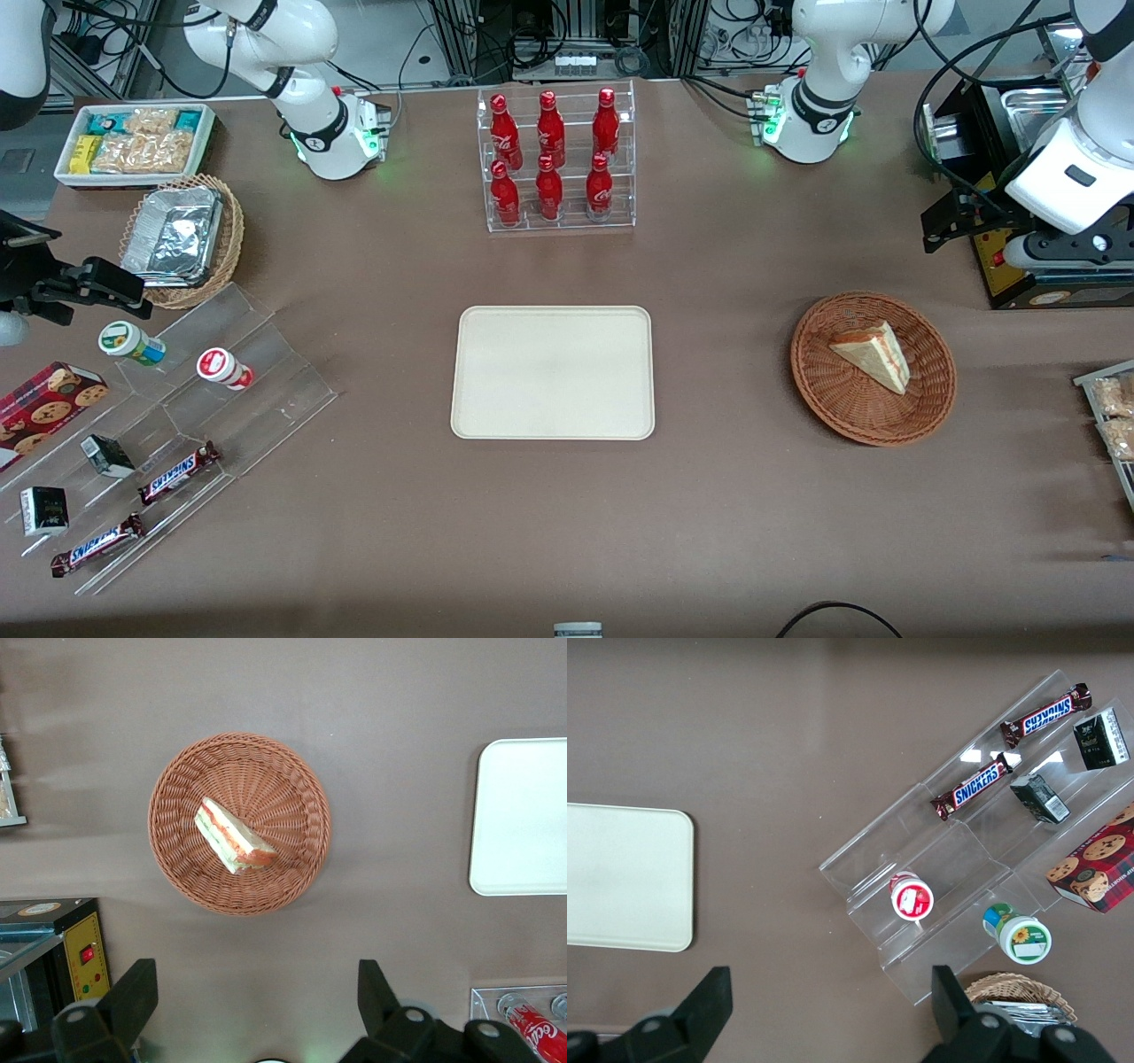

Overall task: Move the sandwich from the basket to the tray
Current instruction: 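Lower the open left gripper over the sandwich in the wicker basket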

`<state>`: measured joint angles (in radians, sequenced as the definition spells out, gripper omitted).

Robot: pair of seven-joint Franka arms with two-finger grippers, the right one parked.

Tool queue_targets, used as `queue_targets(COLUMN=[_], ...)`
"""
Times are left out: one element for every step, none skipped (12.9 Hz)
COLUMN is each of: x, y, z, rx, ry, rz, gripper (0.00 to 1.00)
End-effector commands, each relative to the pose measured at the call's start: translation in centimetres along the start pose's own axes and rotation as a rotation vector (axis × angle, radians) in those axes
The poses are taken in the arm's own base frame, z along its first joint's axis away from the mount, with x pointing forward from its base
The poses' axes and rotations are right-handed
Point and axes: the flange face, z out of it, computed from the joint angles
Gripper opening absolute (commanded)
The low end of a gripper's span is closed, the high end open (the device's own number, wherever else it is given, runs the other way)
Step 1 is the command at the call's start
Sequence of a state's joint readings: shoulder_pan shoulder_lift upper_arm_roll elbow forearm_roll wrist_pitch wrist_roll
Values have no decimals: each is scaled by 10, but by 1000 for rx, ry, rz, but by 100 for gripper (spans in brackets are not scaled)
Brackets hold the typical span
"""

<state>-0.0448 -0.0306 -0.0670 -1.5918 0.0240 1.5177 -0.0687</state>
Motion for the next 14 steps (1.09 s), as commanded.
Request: queue_targets(x=[1,1,1,1,1,1,1,3,8,13,20,26,32,41], y=[1,1,1,-1,-2,-2,-4,-7,-13,-22,-28,-38,-45,-48], z=[-6,-8,-7,-7,-7,-5,-2,1,9,17,29,40,48,61], rx=[-16,-16,-17,-17,-17,-17,-16,-16,-17,-18,-17,-15,-15,-13], ry=[7,10,9,9,7,4,-2,-5,-19,-30,-54,-71,-72,-76], rz=[2,5,5,5,5,7,4,-1,-13,-40,-64,-111,-134,-144], gripper=[100,100,100,100,100,100,100,100,100,100,100,100,100,100])
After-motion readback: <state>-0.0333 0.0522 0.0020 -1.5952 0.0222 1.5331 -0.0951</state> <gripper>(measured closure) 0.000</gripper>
